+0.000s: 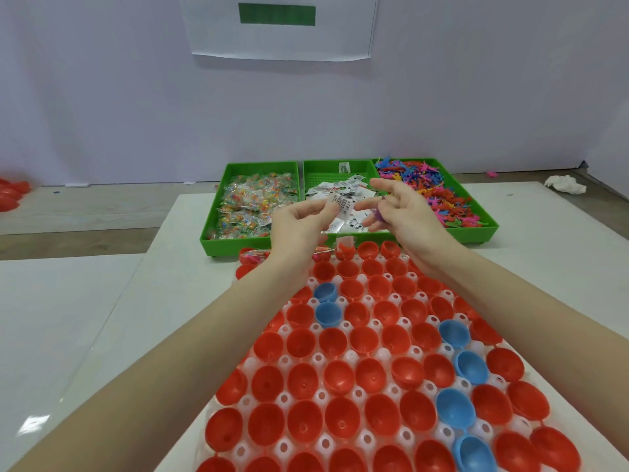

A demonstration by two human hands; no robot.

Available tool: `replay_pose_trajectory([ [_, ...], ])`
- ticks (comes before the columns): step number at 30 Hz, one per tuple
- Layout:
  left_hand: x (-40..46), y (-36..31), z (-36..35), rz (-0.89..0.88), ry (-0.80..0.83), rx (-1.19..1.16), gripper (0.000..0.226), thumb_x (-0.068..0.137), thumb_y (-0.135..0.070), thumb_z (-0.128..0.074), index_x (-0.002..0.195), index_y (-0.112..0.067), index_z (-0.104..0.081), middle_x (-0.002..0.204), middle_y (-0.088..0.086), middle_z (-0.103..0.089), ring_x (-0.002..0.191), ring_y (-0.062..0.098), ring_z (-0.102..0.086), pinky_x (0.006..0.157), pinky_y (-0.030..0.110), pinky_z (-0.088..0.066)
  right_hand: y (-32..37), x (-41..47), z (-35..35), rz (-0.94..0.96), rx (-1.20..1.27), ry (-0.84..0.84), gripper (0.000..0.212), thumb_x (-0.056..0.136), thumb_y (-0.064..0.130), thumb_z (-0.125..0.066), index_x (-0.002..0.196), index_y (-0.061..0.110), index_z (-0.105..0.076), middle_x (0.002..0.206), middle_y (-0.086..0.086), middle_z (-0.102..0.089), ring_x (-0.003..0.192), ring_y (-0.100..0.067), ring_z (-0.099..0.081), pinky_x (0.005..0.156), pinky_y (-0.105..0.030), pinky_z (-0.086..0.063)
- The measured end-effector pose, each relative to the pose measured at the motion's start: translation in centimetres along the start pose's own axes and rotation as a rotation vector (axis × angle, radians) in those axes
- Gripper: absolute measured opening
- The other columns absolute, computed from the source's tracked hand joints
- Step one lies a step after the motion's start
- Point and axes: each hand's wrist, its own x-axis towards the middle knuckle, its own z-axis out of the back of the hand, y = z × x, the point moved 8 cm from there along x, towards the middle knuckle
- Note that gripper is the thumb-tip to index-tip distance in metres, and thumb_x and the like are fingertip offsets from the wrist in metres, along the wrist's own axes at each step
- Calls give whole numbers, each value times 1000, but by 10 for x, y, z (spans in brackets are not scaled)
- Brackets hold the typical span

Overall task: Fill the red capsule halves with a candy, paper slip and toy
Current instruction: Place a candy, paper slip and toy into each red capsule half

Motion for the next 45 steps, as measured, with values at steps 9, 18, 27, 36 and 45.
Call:
replay_pose_trajectory([
  [9,-1,11,4,127,-51,-48,12,78,-11,-72,89,-12,-68,78,-1,-66,70,9,-61,67,18,-52,23,-10,0,207,-115,-51,65,78,4,-70,134,14,-37,80,7,-65,71,-6,-64,75,-18,-52],
  [18,-6,4,-8,161,212,-206,13,77,2,-67,90,0,-67,82,7,-70,67,9,-69,69,17,-56,41,-16,-5,330,-436,-32,28,70,7,-78,91,14,-61,80,1,-63,65,-2,-61,65,-11,-49],
  [27,-9,1,-11,162,295,-306,9,82,1,-61,84,-1,-69,71,2,-72,67,9,-69,59,13,-53,62,-22,-9,524,-520,-2,13,77,5,-71,89,4,-74,89,0,-57,76,-2,-51,71,-11,-43],
  [36,-9,-6,-15,83,193,-207,10,85,-3,-61,93,-2,-67,84,8,-70,75,12,-69,86,23,-53,36,-15,-8,282,-225,144,22,88,8,-58,97,27,-64,100,1,-63,88,-10,-63,80,-17,-51],
  [45,6,-20,-23,-250,196,535,22,85,-27,-65,101,-12,-71,88,-1,-68,80,0,-60,77,16,-47,9,-1,9,40,-191,65,26,80,0,-66,106,5,-66,86,-10,-68,68,-6,-62,65,-15,-52],
])
